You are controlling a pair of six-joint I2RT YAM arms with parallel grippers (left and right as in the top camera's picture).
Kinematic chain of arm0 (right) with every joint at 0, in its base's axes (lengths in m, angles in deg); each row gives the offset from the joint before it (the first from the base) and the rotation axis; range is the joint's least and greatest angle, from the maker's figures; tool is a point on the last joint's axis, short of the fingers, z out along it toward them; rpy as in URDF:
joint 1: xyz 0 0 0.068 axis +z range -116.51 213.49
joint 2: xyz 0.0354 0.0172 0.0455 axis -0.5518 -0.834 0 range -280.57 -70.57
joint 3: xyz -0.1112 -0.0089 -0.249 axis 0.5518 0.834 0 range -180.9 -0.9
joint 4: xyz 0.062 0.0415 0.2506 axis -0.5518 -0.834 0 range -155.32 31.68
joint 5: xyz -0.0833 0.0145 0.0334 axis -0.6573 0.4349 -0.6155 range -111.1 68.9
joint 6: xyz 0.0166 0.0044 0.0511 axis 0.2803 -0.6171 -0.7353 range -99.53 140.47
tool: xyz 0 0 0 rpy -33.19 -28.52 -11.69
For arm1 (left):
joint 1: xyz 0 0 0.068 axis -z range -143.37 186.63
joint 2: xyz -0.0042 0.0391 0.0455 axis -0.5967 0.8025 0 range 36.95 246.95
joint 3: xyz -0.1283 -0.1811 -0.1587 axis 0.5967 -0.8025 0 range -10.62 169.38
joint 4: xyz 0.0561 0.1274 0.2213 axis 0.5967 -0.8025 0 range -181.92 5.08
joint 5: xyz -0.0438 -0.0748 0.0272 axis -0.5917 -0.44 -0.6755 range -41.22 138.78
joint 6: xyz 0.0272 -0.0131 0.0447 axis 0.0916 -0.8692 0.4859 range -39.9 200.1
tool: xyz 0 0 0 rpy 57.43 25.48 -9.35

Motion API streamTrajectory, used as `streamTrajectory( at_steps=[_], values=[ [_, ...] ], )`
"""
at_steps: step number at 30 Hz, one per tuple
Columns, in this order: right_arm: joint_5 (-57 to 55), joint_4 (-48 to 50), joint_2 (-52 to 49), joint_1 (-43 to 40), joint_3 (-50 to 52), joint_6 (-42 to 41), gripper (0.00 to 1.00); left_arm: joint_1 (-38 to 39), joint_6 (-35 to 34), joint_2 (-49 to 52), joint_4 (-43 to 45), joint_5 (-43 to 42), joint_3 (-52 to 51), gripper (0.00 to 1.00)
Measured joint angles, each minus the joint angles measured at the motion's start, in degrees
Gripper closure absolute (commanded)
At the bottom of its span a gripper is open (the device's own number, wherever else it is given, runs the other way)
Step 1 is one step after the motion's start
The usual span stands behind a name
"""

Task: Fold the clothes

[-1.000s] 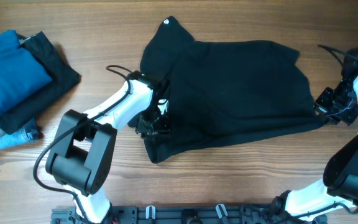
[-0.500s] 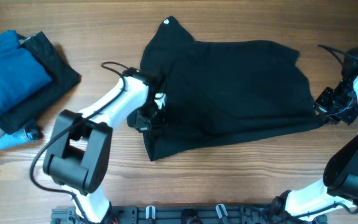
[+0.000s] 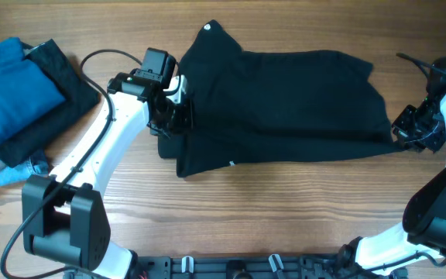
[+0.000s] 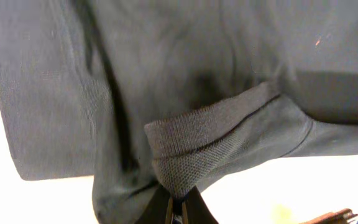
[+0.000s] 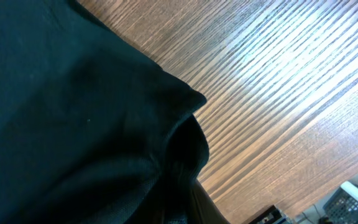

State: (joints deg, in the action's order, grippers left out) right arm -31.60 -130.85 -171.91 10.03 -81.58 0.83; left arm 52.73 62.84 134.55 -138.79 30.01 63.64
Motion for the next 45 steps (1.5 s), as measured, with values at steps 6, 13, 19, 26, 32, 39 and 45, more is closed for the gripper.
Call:
streamTrajectory(
  at_steps=[6,13,19,26,32,39,45],
  values=[
    [1.70,4.55,0.00,0.00,0.00,0.02,0.86,-0.15,0.00,0.00,4.72,1.77,0.00,0.96],
    [7.80,13.14,0.00,0.00,0.02,0.42,0.86,-0.20,0.00,-0.02,10.88,6.01,0.00,0.96],
    [10.75,16.02,0.00,0.00,0.02,0.98,0.86,-0.22,0.00,-0.02,14.08,8.72,0.00,0.96],
    [11.63,19.61,0.00,0.00,0.02,1.95,0.51,-0.22,0.00,-0.02,16.31,9.60,0.00,0.94],
    [11.61,20.55,0.00,0.00,0.02,1.99,0.52,-0.22,0.00,0.11,17.57,9.99,0.00,0.94],
    [11.61,22.51,0.00,0.00,1.95,2.05,0.52,-0.22,0.00,3.30,18.29,9.99,0.00,0.94],
    [11.61,29.88,0.00,0.00,10.80,2.21,0.52,-0.28,0.00,4.00,22.27,10.01,0.00,0.93]
  ],
)
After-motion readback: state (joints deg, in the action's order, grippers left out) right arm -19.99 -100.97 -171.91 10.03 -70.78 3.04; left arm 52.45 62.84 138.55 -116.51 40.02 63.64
